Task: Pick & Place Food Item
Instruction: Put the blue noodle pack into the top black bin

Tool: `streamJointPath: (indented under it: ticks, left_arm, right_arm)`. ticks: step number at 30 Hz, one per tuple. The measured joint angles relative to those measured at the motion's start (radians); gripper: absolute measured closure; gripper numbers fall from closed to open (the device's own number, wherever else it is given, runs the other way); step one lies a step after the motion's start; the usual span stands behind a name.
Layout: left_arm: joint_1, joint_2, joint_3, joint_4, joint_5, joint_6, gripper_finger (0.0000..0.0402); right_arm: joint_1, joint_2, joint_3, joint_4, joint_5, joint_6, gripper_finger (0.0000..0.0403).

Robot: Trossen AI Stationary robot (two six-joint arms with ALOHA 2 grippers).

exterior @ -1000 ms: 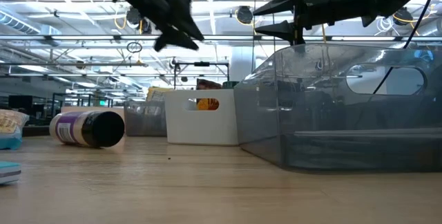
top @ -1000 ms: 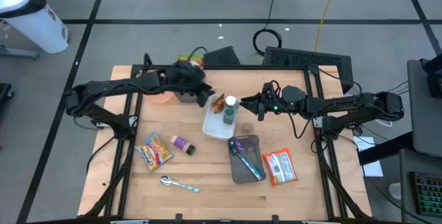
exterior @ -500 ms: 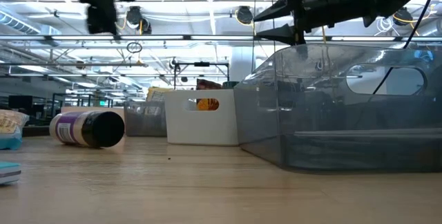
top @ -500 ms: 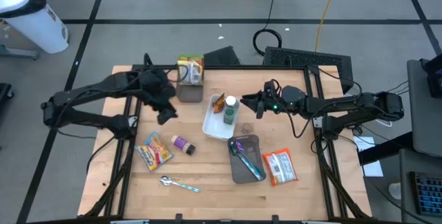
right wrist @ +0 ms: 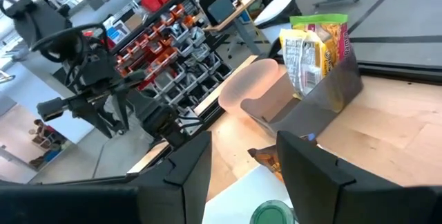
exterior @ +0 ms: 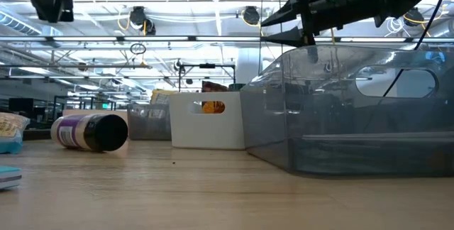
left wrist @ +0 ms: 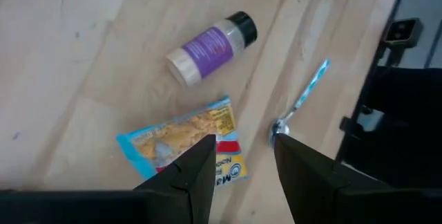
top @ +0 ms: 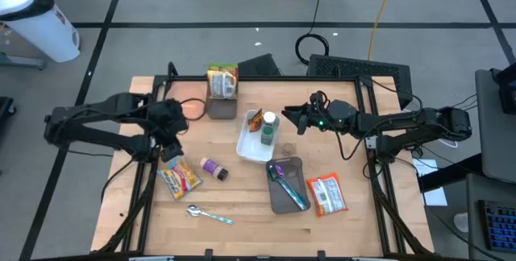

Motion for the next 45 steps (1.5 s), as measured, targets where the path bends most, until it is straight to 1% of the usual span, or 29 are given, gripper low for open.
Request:
streamJointPath:
  ticks: [5, 12, 14, 18, 23, 27, 33, 37, 41, 45]
  left_arm:
    - [-0.08, -0.03, 0.0, -0.028, -0.101, -0.08, 0.0245]
    - [-0.148, -0.071, -0.013, -0.033, -0.108, -0.149, 0.0245]
    - [-0.156, -0.093, -0.054, -0.028, -0.111, -0.154, 0.0245]
    - [-0.151, -0.15, -0.2, -0.02, -0.098, -0.193, 0.0245]
    - [-0.136, -0.201, -0.362, 0.087, -0.041, -0.223, 0.0245]
    - [-0.11, -0.205, -0.438, 0.175, -0.039, -0.215, 0.0245]
    - [-0.037, -0.184, -0.497, 0.249, -0.04, -0.16, 0.0245]
    - [0.035, -0.153, -0.503, 0.251, -0.066, -0.113, 0.0245]
    - [0.109, -0.108, -0.503, 0.245, -0.072, -0.037, 0.0245]
    - [0.182, -0.046, -0.503, 0.234, -0.029, 0.054, 0.0245]
  right_arm:
    - [0.0, 0.02, 0.0, 0.01, -0.001, -0.017, 0.0248]
    - [0.027, 0.076, 0.0, 0.061, -0.004, 0.01, 0.0248]
    - [0.037, 0.092, 0.0, 0.074, -0.005, 0.009, 0.0248]
    - [0.054, 0.124, 0.0, 0.121, -0.005, 0.01, 0.0248]
    - [0.062, 0.122, 0.0, 0.127, -0.008, 0.009, 0.0248]
    - [0.056, 0.123, 0.0, 0.137, -0.008, 0.009, 0.0248]
    - [0.054, 0.123, 0.0, 0.136, -0.008, 0.009, 0.0248]
    - [0.054, 0.123, 0.0, 0.136, -0.01, 0.012, 0.0248]
    - [0.054, 0.123, 0.0, 0.136, -0.054, 0.015, 0.0248]
    - [0.054, 0.123, 0.0, 0.135, -0.061, 0.038, 0.0248]
